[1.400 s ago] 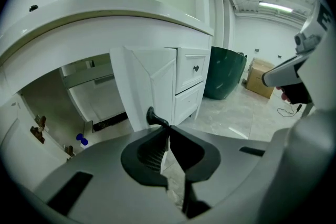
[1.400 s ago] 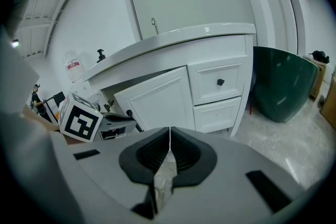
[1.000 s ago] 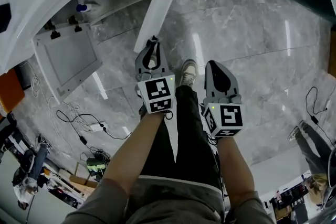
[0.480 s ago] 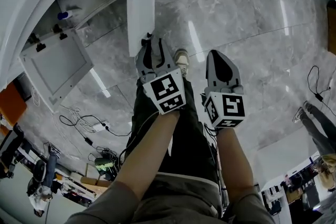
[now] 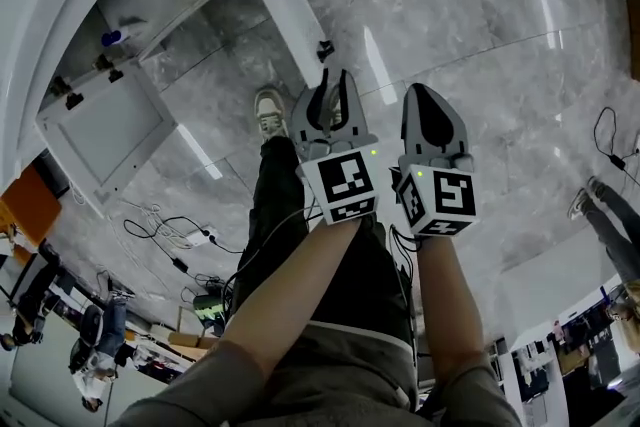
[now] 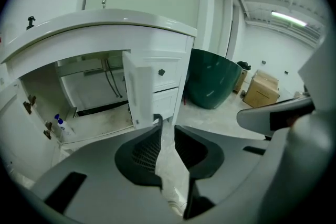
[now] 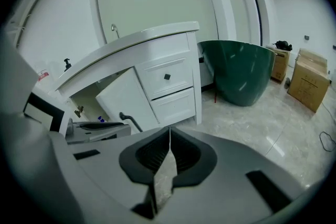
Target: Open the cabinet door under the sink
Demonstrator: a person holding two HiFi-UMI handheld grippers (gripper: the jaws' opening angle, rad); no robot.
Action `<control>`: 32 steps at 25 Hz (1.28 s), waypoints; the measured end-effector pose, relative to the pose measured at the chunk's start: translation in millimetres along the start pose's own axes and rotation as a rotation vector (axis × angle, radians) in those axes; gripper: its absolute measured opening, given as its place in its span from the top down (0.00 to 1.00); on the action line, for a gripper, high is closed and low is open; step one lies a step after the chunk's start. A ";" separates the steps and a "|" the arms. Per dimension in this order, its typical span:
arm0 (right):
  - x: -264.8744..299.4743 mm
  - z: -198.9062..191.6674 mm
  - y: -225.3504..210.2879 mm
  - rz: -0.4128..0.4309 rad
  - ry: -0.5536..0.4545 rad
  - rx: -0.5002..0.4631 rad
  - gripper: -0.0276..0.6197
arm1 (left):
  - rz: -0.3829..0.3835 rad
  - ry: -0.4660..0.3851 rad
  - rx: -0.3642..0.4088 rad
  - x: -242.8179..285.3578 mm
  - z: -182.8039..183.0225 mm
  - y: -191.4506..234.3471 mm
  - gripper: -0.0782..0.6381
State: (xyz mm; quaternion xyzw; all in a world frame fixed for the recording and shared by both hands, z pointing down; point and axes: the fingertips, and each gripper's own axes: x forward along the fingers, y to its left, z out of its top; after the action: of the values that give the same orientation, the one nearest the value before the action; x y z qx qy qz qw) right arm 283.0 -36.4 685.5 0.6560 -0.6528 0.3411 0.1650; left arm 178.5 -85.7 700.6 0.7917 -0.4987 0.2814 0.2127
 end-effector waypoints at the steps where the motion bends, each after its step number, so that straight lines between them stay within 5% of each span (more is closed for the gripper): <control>1: -1.5 0.6 -4.2 -0.006 -0.002 0.003 0.91 | -0.008 -0.002 0.007 1.4 1.9 -1.6 0.77; 9: -6.5 11.8 -9.1 -0.011 -0.010 -0.005 0.91 | -0.091 -0.010 0.102 -2.5 9.6 -12.5 0.83; 21: -36.1 69.3 16.4 -0.010 -0.047 -0.092 0.91 | -0.198 -0.066 0.106 -54.9 56.3 -24.2 0.84; 32: -71.7 168.1 81.1 0.052 -0.142 -0.231 0.91 | -0.151 -0.198 0.143 -103.2 161.7 32.1 0.85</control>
State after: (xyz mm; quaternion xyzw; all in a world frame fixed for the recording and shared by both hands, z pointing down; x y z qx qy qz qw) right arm 249.5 -102.0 499.5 0.6380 -0.7144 0.2208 0.1839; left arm 151.5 -129.6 513.1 0.8640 -0.4350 0.2201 0.1260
